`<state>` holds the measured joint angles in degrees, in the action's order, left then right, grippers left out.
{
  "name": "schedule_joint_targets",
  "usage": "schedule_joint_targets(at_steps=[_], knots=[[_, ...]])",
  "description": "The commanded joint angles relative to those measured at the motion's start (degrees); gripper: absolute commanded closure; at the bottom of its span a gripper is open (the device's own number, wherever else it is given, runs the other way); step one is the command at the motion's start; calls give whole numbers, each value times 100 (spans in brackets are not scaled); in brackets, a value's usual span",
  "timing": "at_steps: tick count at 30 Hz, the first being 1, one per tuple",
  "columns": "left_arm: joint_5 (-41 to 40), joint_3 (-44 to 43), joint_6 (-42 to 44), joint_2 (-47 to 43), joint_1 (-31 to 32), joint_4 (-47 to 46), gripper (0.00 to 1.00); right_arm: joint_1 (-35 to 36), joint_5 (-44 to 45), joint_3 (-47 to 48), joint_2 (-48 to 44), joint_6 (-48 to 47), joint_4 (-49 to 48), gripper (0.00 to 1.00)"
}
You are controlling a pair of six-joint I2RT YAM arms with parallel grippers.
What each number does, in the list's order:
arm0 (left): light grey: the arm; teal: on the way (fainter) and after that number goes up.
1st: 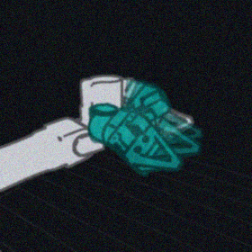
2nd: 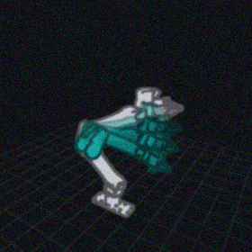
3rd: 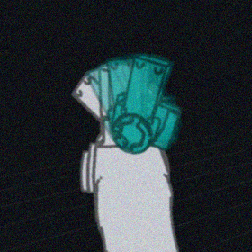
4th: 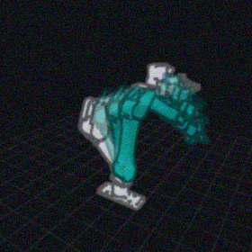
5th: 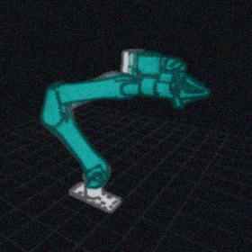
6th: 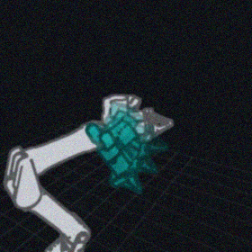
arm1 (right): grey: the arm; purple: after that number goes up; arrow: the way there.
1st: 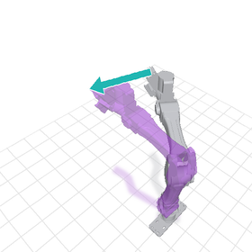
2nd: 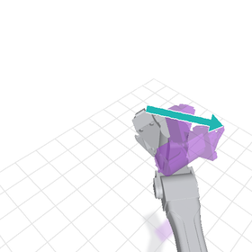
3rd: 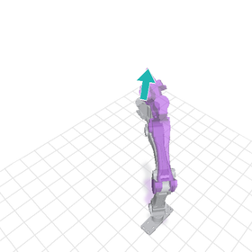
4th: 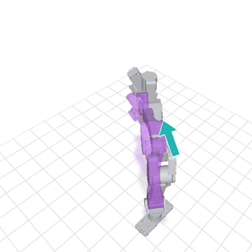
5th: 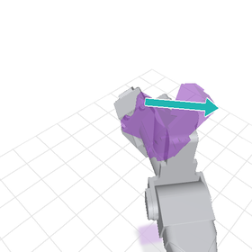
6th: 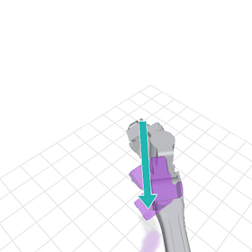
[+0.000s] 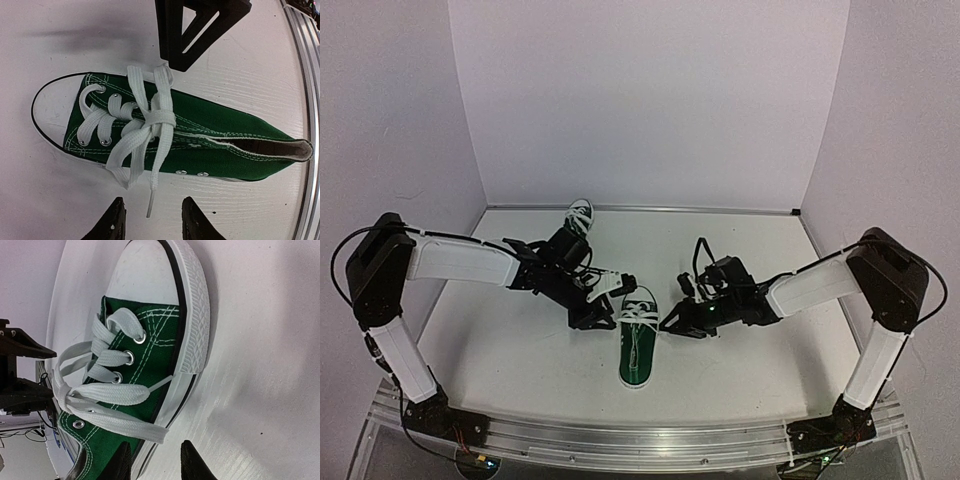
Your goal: Tie the shoes
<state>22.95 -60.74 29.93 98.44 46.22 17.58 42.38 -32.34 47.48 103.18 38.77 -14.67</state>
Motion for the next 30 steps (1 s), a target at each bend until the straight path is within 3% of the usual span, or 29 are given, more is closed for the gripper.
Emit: schedule_joint_targets(at_steps=[1, 19, 30], knots=[[174, -250, -21, 76, 1, -87, 62, 121, 230, -14, 151, 176, -411, 68], [220, -480, -22, 333, 36, 7, 76, 350, 839, 9, 271, 405, -448, 69], [174, -600, -53, 423, 54, 86, 100, 351, 876, -101, 42, 557, -598, 68]])
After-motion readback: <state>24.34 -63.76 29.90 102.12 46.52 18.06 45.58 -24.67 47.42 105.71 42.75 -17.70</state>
